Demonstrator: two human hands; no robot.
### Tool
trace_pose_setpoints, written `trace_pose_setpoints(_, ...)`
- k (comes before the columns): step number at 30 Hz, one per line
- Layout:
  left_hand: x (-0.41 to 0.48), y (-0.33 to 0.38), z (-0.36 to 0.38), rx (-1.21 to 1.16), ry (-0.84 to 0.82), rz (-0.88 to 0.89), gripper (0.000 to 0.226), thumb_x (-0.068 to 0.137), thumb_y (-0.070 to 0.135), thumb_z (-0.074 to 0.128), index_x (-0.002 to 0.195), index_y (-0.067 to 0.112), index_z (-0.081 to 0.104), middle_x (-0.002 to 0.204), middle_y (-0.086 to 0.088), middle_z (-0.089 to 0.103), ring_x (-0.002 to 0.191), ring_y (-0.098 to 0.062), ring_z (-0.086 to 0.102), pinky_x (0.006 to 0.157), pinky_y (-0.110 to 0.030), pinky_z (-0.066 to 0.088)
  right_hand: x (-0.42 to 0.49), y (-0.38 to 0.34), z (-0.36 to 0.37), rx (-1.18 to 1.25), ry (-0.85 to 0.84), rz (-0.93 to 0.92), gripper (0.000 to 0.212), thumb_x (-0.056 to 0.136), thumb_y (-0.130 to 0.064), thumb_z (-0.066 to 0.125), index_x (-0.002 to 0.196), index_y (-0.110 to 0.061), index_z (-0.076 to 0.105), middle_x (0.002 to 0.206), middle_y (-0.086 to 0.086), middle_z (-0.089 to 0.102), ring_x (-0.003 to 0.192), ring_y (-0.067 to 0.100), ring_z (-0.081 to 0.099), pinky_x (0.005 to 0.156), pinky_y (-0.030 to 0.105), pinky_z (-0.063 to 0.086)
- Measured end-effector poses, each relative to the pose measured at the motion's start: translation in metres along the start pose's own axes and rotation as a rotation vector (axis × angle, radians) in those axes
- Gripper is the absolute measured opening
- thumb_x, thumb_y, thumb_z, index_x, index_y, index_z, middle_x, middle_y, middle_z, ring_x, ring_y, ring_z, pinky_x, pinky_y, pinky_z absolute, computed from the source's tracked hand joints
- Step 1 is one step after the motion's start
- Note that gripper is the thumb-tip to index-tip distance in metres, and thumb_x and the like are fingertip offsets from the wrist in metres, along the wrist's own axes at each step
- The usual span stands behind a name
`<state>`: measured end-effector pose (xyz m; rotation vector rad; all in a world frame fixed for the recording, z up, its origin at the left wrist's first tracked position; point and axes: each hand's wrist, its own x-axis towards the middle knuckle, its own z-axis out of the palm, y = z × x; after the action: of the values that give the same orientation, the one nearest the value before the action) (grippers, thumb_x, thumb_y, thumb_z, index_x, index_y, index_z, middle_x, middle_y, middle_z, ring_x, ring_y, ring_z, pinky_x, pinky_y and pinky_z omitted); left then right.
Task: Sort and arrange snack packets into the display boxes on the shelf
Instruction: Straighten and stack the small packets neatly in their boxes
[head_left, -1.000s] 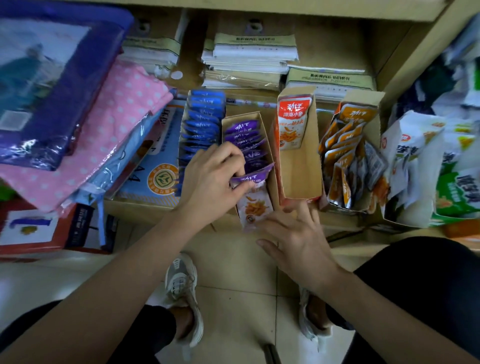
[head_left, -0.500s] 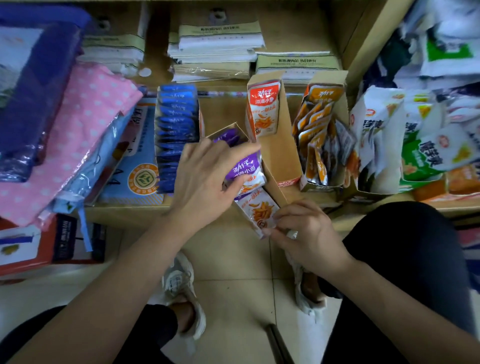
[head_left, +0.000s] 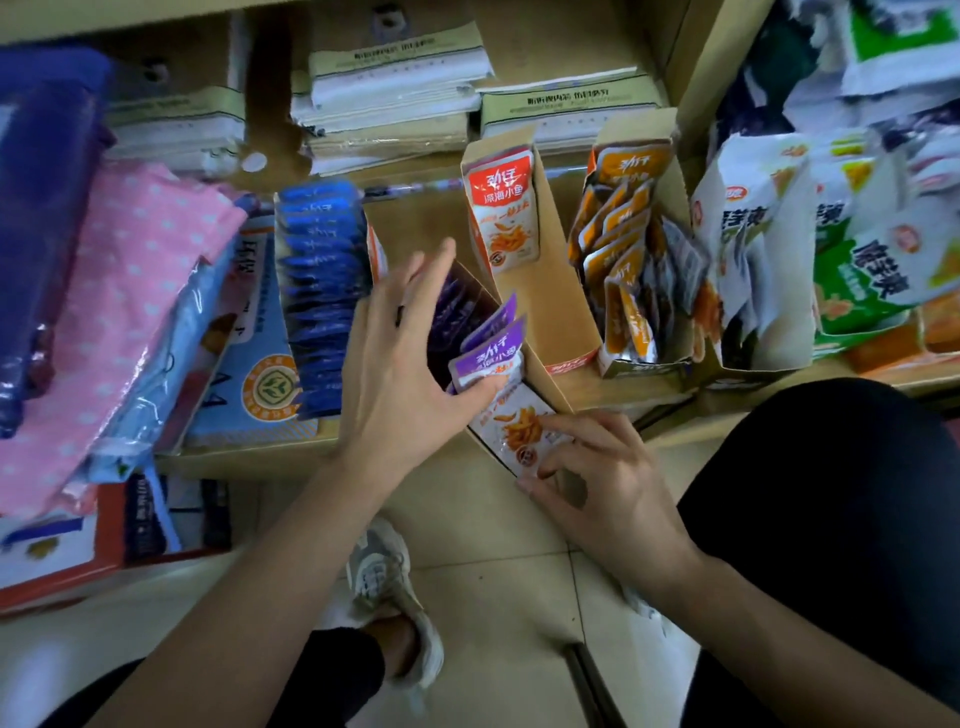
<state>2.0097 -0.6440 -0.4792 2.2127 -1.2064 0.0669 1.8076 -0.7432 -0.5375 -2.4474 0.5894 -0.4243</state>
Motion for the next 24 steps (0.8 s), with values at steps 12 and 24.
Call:
trace_pose_setpoints(12,-0.031,0.013,0.01,0.014,0.237,0.108,0.056,0.075,0.037,0.086,0.118,0.007,0.068,0.13,-0.028,0.051,0.125,-0.037,0.051,0.099,-0.05,0.048,-0.02,-0.02,-0.008,0.129,0.022,0.289,0.066,0.079,-0.036,0.078,0.138,-0.019,0.054,0.126,-0.01,0.06,0.124,0.015,0.048,0.09,0.04,0.055)
trace_pose_setpoints(24,-0.041,0.026,0.01,0.004,0.309,0.101,0.047,0.074,0.033,0.088,0.108,0.002,0.075,0.118,-0.03,0.056,0.109,-0.043,0.058,0.091,-0.047,0.052,-0.003,-0.035,0.005,0.194,-0.182,0.59,0.088,0.073,-0.049,0.072,0.149,-0.033,0.03,0.141,-0.014,0.037,0.125,0.025,0.036,0.11,0.046,0.032)
